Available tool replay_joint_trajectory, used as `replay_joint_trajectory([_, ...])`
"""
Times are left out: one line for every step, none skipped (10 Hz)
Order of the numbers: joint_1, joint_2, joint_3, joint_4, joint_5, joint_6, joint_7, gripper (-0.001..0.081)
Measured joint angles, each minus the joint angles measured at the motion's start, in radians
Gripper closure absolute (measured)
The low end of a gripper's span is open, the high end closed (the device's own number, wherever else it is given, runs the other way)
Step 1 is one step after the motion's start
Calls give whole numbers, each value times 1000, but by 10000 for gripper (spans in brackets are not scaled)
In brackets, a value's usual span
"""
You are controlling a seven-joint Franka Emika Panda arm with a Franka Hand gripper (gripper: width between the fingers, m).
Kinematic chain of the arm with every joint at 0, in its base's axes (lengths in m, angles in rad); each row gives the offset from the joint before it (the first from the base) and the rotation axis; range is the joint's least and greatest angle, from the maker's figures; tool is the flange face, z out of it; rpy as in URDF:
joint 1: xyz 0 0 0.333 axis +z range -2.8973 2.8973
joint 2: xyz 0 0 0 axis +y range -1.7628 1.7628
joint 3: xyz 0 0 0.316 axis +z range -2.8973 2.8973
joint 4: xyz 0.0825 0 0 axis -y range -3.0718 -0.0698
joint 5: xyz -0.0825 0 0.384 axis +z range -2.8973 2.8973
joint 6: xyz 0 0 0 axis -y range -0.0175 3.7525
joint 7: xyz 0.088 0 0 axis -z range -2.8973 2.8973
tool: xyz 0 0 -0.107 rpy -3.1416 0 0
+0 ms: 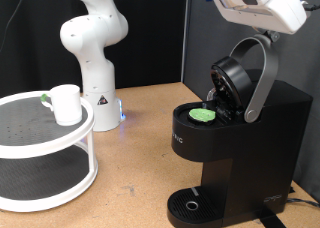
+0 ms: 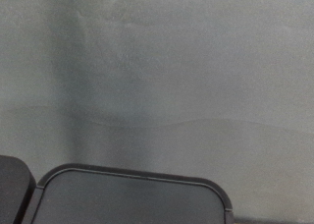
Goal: Make a cup of coffee with the keurig machine
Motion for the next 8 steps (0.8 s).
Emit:
replay_joint_trajectory([-1, -1, -1, -1, 2, -1, -7, 805])
replay_joint_trajectory([-4, -6, -4, -3, 5, -6, -22, 805])
replay_joint_trajectory([-7, -16, -11, -7, 6, -23, -39, 805])
replay_joint_trajectory([-13, -27, -20, -10, 6, -48, -55, 805])
replay_joint_trajectory([-18, -42, -31, -13, 5, -77, -75, 805])
replay_joint_trajectory([-27, -57, -41, -19, 3, -101, -89, 805])
replay_joint_trajectory([-36, -71, -49, -28, -9, -106, -91, 805])
replay_joint_trajectory([-46, -77, -54, -37, -26, -106, -88, 805])
